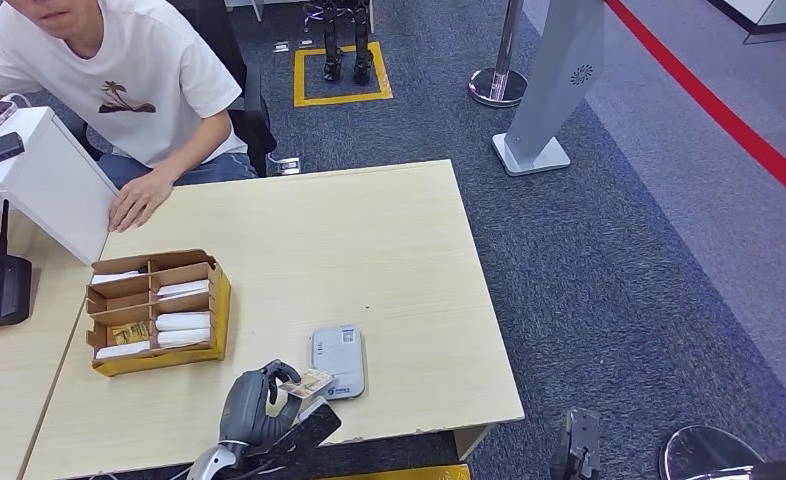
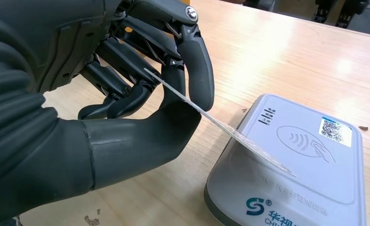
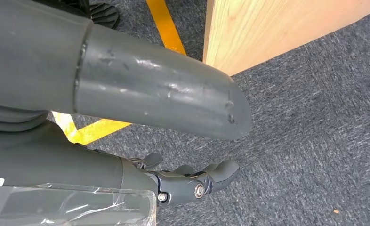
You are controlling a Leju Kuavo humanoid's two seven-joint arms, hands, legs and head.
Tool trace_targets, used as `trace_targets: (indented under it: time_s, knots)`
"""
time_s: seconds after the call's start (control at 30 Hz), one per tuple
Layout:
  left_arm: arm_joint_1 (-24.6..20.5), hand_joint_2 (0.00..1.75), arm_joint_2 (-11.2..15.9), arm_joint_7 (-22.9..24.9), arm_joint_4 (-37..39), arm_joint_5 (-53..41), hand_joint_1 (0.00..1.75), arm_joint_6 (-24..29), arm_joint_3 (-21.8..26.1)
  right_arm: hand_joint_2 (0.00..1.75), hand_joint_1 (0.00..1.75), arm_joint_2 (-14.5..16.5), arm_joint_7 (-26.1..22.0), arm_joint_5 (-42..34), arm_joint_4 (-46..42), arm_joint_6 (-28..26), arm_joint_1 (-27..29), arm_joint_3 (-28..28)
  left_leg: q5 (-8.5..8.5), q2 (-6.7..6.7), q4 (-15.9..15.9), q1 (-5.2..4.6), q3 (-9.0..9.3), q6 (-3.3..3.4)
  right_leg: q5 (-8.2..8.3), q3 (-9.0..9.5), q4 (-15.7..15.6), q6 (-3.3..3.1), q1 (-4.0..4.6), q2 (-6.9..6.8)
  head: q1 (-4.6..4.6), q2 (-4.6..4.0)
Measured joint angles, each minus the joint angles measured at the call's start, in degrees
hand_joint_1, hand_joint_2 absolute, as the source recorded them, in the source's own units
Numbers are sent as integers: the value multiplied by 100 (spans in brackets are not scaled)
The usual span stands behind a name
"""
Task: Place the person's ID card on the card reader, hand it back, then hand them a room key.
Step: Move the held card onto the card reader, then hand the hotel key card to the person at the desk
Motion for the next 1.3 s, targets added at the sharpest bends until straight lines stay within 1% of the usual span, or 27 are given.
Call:
trace_targets:
  time_s: [0.6,1.3]
  knots:
    - [-11,175,-21,-15,12,45,175,28,0,0,0,0,-9,-53,-4,-38,1,1,0,0,0,0,0,0,0,0,0,0,0,0,0,0]
    - [128,175,-19,2,69,140,175,46,0,0,0,-1,-12,-101,-44,-49,33,0,0,0,0,0,0,0,0,0,0,0,0,0,1,0]
